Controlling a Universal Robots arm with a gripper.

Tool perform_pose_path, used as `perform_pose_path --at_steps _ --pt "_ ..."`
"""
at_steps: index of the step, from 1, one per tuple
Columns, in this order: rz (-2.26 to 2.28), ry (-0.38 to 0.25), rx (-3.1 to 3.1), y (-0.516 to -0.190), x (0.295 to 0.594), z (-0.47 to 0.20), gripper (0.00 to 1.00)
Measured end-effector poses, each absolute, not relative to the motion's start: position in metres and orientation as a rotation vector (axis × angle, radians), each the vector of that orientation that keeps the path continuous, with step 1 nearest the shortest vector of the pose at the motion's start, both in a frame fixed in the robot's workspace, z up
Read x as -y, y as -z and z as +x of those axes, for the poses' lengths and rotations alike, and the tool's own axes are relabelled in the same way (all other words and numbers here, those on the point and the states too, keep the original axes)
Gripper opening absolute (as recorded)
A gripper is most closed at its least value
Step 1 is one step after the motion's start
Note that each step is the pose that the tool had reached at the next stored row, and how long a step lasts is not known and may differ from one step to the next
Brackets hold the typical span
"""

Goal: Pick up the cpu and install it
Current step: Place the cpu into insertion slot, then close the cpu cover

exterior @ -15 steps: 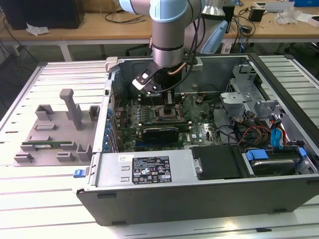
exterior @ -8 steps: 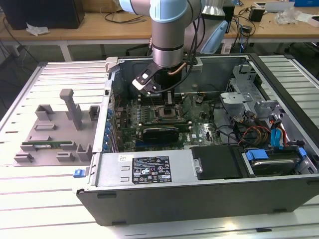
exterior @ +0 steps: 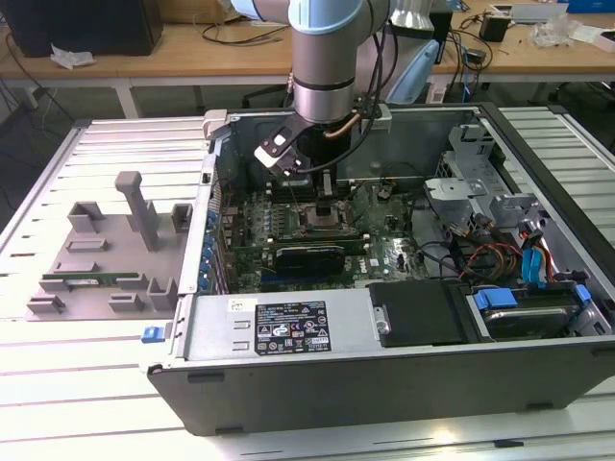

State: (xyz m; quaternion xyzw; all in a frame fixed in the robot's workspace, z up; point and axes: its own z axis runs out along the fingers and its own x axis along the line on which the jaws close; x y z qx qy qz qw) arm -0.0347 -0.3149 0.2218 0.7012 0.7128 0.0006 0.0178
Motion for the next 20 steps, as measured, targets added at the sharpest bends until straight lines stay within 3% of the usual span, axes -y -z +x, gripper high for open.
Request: perform_pose_path --at_steps 7,20 --pt "2.178 -0.001 -2.214 -0.257 0.315 -0.035 0.11" --pt "2.177 0.001 -2.213 -0.257 0.315 -0.035 0.11"
